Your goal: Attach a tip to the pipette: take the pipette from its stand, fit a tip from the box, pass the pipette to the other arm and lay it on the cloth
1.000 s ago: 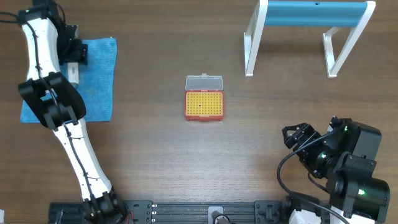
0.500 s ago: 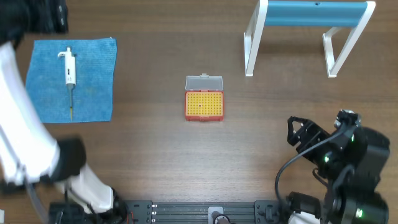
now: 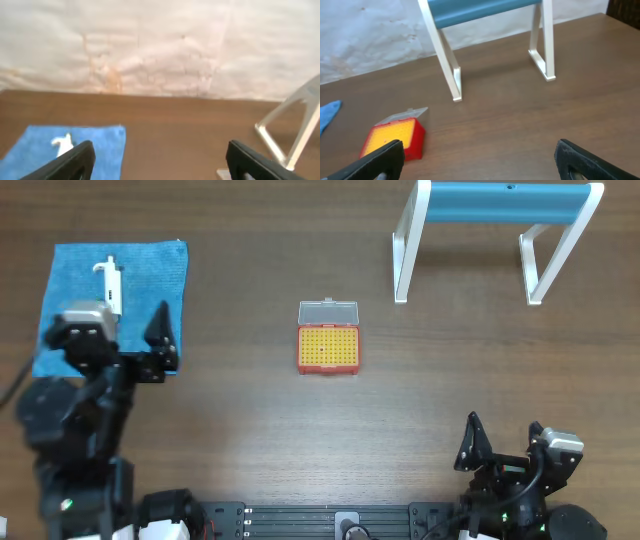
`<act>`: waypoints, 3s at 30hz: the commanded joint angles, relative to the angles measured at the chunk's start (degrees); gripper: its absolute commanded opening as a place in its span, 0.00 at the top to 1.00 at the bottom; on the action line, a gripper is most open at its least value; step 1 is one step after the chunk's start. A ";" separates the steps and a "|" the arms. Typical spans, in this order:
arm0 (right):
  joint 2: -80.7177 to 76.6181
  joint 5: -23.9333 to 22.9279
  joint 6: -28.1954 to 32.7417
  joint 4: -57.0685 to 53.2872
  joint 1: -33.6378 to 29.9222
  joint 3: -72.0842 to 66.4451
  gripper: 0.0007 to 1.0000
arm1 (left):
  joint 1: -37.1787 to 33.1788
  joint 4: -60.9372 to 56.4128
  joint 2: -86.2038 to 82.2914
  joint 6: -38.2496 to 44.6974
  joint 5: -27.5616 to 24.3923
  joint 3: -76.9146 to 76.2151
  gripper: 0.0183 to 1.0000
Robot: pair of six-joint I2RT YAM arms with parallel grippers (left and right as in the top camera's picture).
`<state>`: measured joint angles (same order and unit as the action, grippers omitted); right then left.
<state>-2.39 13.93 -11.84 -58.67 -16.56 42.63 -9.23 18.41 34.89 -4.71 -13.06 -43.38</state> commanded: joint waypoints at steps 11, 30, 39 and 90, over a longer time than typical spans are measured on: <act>0.61 -1.92 1.01 -8.48 -0.13 -0.26 0.03 | 1.40 9.51 8.13 -0.85 -0.04 8.70 0.16; 0.59 -1.92 1.01 -8.48 -0.13 -0.26 0.03 | 7.98 -15.61 -34.69 -0.87 5.60 43.08 0.00; 0.59 -1.92 1.01 -8.48 -0.13 -0.26 0.03 | 7.43 -14.53 -34.71 -0.87 5.97 43.06 0.00; 2.32 -6.91 19.65 55.21 13.60 -42.40 0.03 | 7.39 -14.51 -34.71 -0.87 5.97 43.06 0.00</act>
<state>-0.73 7.99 6.81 -3.09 -3.27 0.38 -2.04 3.70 0.51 -5.28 -7.70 -0.51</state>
